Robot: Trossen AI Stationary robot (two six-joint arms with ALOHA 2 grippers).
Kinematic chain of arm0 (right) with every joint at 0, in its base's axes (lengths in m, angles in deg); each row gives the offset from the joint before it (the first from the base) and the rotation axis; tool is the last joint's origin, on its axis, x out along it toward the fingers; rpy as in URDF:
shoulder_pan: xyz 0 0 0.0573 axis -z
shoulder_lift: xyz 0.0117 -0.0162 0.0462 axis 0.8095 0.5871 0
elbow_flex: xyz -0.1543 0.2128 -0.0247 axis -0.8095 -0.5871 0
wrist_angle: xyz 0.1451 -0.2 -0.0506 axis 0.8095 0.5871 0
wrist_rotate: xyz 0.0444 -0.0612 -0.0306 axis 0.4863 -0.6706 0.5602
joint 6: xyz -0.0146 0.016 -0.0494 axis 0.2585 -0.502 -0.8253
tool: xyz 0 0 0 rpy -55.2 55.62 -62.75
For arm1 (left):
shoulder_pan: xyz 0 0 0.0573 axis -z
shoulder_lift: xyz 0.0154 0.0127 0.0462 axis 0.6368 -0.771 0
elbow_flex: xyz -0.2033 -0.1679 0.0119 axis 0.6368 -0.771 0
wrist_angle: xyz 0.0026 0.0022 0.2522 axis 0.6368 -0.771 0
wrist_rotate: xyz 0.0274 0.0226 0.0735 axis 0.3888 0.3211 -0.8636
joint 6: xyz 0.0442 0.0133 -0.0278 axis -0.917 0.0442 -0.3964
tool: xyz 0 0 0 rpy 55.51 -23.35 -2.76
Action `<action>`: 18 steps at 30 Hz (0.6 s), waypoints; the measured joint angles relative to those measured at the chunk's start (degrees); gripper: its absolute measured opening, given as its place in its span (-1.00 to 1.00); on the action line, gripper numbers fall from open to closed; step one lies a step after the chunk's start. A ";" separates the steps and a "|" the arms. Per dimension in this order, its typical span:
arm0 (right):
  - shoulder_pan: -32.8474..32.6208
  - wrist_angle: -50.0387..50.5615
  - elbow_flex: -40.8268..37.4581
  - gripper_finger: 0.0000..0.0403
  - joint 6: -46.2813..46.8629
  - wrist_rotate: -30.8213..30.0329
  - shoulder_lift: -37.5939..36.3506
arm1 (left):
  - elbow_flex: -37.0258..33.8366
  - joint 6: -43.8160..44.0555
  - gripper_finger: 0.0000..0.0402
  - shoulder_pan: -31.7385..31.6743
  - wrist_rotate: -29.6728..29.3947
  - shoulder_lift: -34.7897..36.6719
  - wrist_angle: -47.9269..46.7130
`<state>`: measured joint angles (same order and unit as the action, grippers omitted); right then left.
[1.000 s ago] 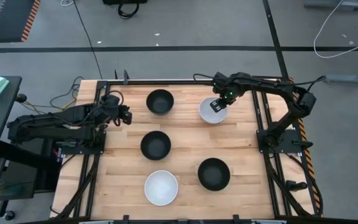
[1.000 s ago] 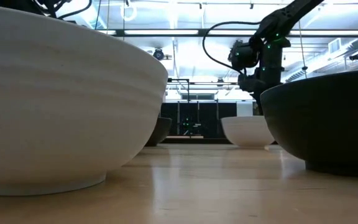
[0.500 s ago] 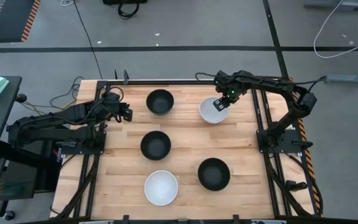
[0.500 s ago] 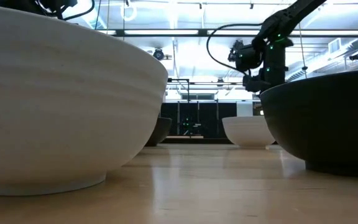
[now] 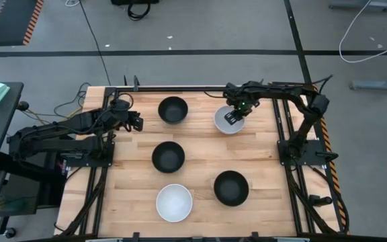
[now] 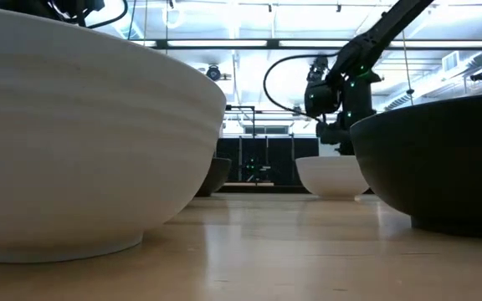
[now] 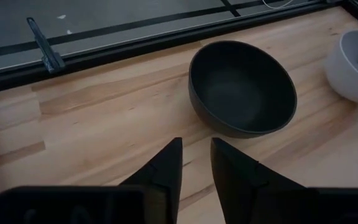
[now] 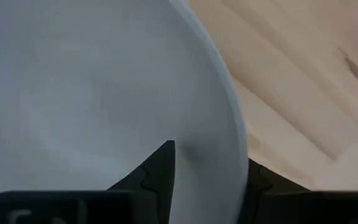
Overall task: Nest bowls inside each other
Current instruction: Stack the top white bowl on top of the bottom black bowl
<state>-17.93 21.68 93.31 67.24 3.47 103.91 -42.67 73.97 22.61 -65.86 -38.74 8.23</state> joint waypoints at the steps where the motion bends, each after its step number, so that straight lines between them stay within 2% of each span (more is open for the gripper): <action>1: 0.00 -0.24 0.00 -0.46 0.00 0.05 0.32 | 0.00 0.00 -0.55 0.00 0.00 0.00 0.00; 4: 0.02 -0.82 0.01 -0.56 -0.04 0.63 0.94 | 0.00 0.00 -0.58 0.02 0.00 0.01 0.01; 11: 0.12 -1.45 0.11 -0.94 -0.48 2.48 -1.16 | 0.00 -0.02 -0.63 0.02 -0.07 0.02 1.08; 18: 0.09 -0.51 -0.04 -0.97 -1.41 1.14 -6.80 | 0.00 -0.06 -0.63 0.02 -0.09 0.02 2.36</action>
<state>-17.85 21.17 93.27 65.83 4.61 97.11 -42.67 73.91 22.63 -65.94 -38.71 10.59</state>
